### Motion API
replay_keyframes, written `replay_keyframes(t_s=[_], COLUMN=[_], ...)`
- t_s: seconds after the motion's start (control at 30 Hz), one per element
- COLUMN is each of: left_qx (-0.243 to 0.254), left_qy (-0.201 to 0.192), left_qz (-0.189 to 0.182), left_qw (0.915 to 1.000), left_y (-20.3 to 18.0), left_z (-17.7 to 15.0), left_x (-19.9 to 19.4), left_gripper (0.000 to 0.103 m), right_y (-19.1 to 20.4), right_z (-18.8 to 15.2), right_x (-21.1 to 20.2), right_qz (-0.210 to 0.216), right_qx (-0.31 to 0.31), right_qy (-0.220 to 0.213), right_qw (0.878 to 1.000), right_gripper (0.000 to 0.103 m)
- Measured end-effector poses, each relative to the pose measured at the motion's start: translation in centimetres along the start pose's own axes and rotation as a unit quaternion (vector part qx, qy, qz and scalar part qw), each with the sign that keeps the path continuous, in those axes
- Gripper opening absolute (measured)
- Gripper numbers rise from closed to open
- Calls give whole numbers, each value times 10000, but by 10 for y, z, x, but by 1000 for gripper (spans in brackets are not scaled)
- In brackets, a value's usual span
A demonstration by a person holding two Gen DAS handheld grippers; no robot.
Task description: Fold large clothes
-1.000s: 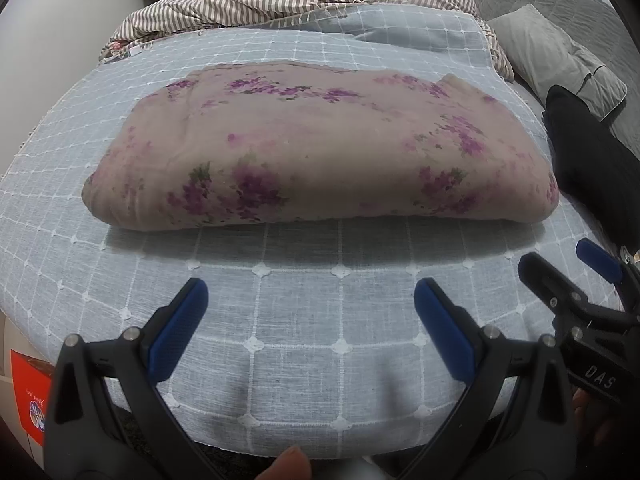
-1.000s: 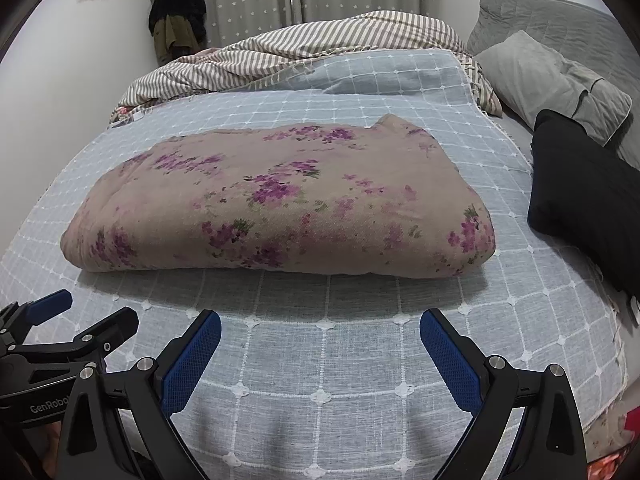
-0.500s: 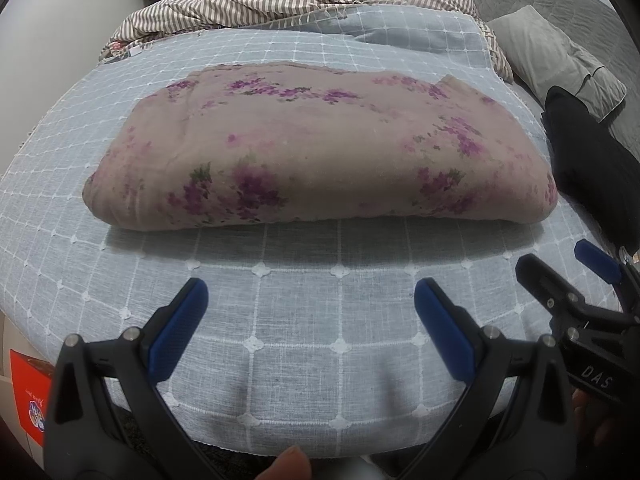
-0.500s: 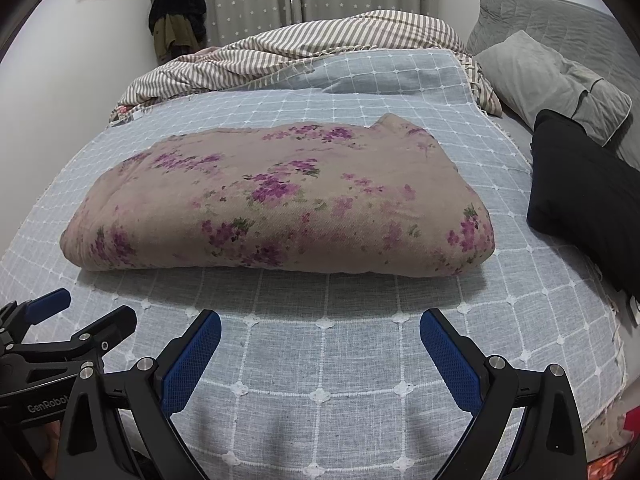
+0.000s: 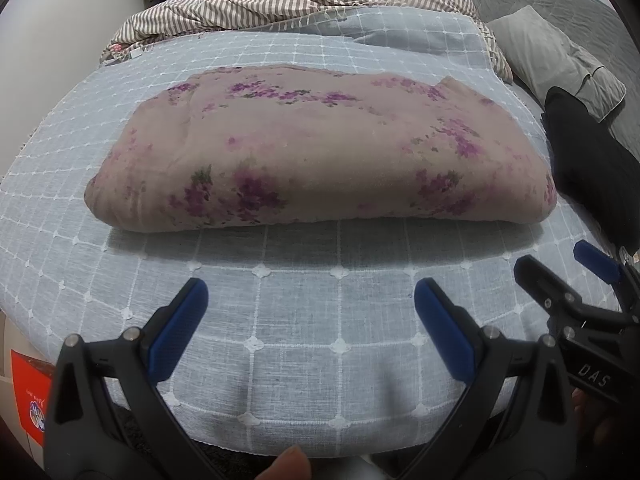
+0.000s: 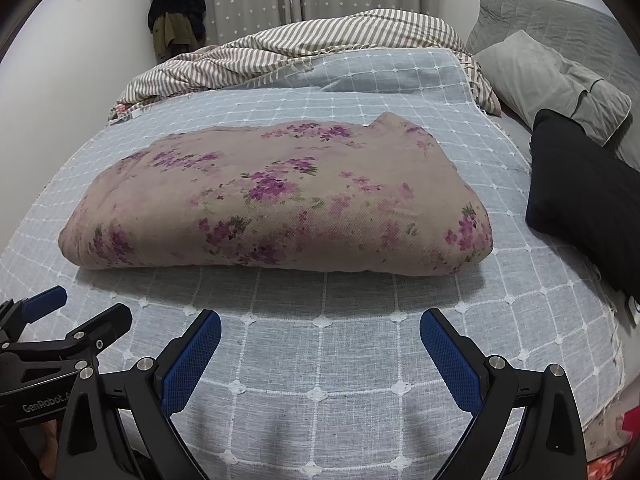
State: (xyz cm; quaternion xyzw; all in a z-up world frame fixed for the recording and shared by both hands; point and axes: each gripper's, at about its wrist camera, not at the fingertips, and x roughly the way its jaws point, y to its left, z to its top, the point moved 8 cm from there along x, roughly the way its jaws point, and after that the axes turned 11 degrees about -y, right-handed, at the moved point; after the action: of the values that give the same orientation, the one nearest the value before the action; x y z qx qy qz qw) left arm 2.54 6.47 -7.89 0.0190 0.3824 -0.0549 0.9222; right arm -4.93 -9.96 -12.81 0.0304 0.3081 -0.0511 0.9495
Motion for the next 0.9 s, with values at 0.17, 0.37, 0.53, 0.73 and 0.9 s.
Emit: replay_keyframes(t_s=[0.17,0.37,0.53,0.73,0.9], left_qx=[19,53,50,35,32], left_qy=[16,41,64,72,93], left_qz=[6,-1,22,85,98], left_qw=[10000,10000,10000,9999,9999], left_y=[-2,-5,-4,-1,-1], left_z=[0,-1,-2,-1,-2], left_x=[2,3,4,7,9], left_gripper=[102,102,102,102,102], right_y=[0,-3,-3,-3,-3], right_z=[0,0,1,2,1], right_x=[0,0,1,0,3], right_qz=[-10,-39,-59,-66,-72], right_qx=[-21,-8,-16,-5,2], right_qy=[-3,2,13,4,34], right_qw=[10000,10000,10000,10000,10000], right_gripper=[101,101,101,101,101])
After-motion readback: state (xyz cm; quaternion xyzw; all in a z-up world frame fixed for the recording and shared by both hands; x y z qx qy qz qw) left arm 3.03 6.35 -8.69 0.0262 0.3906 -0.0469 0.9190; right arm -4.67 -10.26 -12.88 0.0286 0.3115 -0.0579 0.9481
